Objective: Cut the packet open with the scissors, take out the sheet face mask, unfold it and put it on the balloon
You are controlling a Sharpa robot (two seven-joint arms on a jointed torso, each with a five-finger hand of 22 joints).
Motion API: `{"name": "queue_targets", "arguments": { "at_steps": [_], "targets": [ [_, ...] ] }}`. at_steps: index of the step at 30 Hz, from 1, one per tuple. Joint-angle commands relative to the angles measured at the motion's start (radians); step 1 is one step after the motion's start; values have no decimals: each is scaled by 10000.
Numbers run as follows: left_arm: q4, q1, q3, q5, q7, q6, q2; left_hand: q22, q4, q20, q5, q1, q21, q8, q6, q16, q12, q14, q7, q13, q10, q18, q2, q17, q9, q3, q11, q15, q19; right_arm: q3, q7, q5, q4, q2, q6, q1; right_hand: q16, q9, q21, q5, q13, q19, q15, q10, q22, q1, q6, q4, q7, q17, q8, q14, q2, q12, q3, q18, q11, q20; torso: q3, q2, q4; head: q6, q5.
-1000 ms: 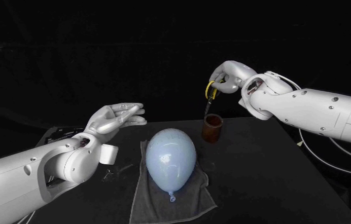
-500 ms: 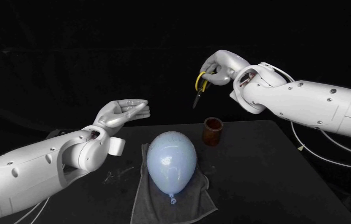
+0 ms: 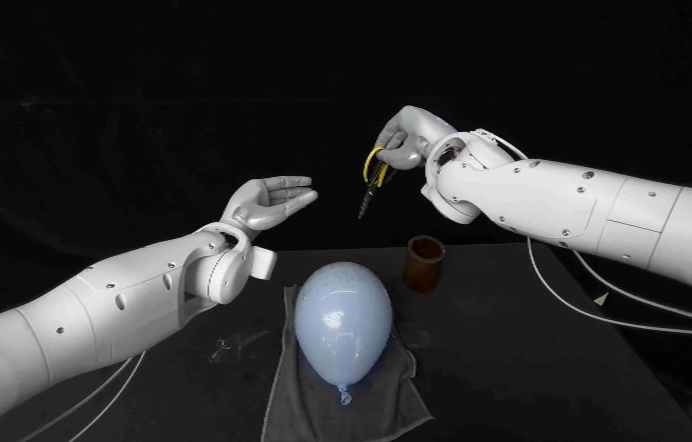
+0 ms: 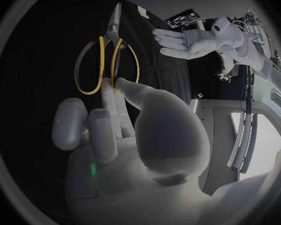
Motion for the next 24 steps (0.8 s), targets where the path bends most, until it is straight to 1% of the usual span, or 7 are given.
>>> {"name": "queue_targets", "arguments": {
  "at_steps": [1, 6, 12, 15, 18, 20, 24],
  "targets": [
    [-219, 75, 18, -1012, -711, -604, 288, -73, 141, 17, 19, -2, -238, -152, -476, -132, -61, -619, 509, -29, -884, -246, 139, -213, -70, -813, -44, 76, -789, 8, -413, 521, -248, 275, -115, -22, 26, 219, -48, 27, 10, -47, -71, 534, -33, 27, 3, 2, -31, -35, 47, 473, 97, 44, 86, -35, -438, -16, 7, 6, 1, 38, 87],
    [-525, 124, 20, -1448, -1390, -984, 700, -98, 167, 23, 21, 74, -347, -241, -785, -141, -94, -829, 467, -56, -1365, -369, 214, -301, -106, -1330, -152, 153, -1171, 6, -451, 711, -421, 572, -141, -48, 27, 221, -48, 28, 10, -47, -72, 534, -32, 26, 2, 1, -30, -32, 49, 473, 96, 44, 88, -35, -438, -17, 8, -3, 22, 24, 132],
    [-1036, 163, 1, -1701, -1965, -1059, 1226, -105, 189, 15, 23, 68, -389, -306, -1004, -155, -109, -1026, 471, -71, -1717, -390, 112, -369, -135, -1613, -156, 209, -1284, 5, -522, 804, -433, 756, -232, -65, 22, 226, -58, 27, 10, -57, -72, 537, -48, 27, -3, -3, -29, -50, 53, 470, 98, 42, 96, -32, -438, -18, 11, -8, -14, 26, 175],
    [-1201, 169, -3, -1749, -2122, -1047, 1412, -100, 193, 6, 24, 61, -391, -273, -919, -120, -79, -889, 525, -53, -1593, -364, 132, -337, -108, -1666, -106, 171, -1269, 5, -545, 839, -414, 821, -278, -70, 23, 232, -57, 26, 10, -57, -73, 538, -46, 28, -7, -6, -27, -47, 57, 471, 101, 40, 105, -32, -437, -19, 12, -1, -11, 40, 182],
    [-1397, 175, -7, -1779, -2303, -1048, 1622, -67, 189, 7, 22, 15, -335, -127, -557, 11, -6, -342, 617, -9, -1113, -278, 244, -212, -4, -1705, 25, 59, -1050, 6, -546, 877, -363, 885, -309, -76, 19, 238, -66, 26, 10, -65, -73, 541, -61, 26, -11, -7, -26, -62, 62, 468, 105, 38, 112, -28, -436, -21, 21, 0, 5, 47, 177],
    [-1546, 180, -9, -1775, -2393, -1082, 1777, -49, 178, 5, 20, -8, -290, 18, -196, 95, 50, 39, 635, 22, -642, -226, 365, -132, 95, -1694, 73, 30, -880, 6, -543, 925, -310, 921, -297, -81, 16, 242, -66, 25, 10, -66, -73, 542, -61, 25, -14, -8, -26, -69, 65, 467, 107, 38, 117, -28, -436, -21, 24, -1, -5, 62, 206],
    [-1731, 185, -10, -1656, -2392, -1192, 1964, -5, 157, 0, 18, 8, -187, 152, 129, 223, 90, 598, 625, 46, -141, -136, 587, -15, 188, -1648, 86, -8, -450, 6, -540, 991, -208, 944, -266, -87, 16, 242, -66, 25, 10, -66, -73, 542, -61, 25, -14, -8, -26, -69, 65, 467, 107, 38, 117, -28, -436, -21, 20, 3, -18, 74, 210]
  ]
}}
